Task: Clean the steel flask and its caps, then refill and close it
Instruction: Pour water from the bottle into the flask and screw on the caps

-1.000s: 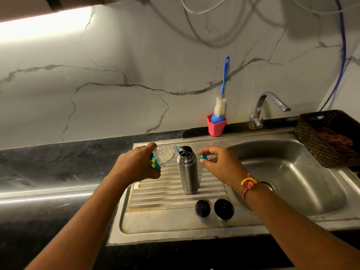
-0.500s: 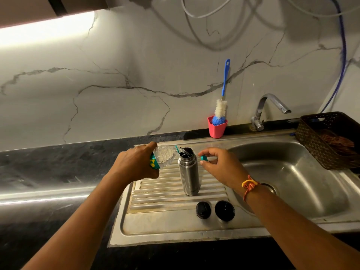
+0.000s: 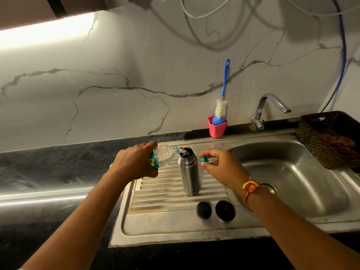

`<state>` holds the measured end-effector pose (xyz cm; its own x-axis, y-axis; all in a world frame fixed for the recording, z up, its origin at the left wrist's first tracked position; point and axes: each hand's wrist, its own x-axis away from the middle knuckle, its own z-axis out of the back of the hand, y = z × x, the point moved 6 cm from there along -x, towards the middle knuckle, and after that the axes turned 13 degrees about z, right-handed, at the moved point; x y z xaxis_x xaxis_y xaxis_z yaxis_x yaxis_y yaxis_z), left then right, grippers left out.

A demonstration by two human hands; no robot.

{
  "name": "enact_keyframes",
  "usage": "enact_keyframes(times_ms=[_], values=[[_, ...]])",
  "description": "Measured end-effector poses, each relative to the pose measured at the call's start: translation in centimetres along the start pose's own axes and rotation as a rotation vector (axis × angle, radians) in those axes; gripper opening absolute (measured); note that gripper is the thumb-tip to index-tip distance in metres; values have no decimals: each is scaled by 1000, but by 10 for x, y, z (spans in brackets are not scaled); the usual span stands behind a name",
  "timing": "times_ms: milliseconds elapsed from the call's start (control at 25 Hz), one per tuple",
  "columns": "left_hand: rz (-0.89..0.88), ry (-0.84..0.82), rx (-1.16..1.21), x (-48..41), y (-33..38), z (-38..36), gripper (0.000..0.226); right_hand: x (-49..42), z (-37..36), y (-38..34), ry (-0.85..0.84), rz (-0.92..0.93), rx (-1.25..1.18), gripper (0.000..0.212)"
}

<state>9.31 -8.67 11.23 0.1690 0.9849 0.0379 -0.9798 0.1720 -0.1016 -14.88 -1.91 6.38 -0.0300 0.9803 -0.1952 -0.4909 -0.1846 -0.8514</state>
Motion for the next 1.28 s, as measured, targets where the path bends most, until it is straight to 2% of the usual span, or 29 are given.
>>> enact_keyframes(times_ms=[1280], values=[[-37,60,-93,-3,-1,17,79,-1,-2,1,-21,4,-6,25]])
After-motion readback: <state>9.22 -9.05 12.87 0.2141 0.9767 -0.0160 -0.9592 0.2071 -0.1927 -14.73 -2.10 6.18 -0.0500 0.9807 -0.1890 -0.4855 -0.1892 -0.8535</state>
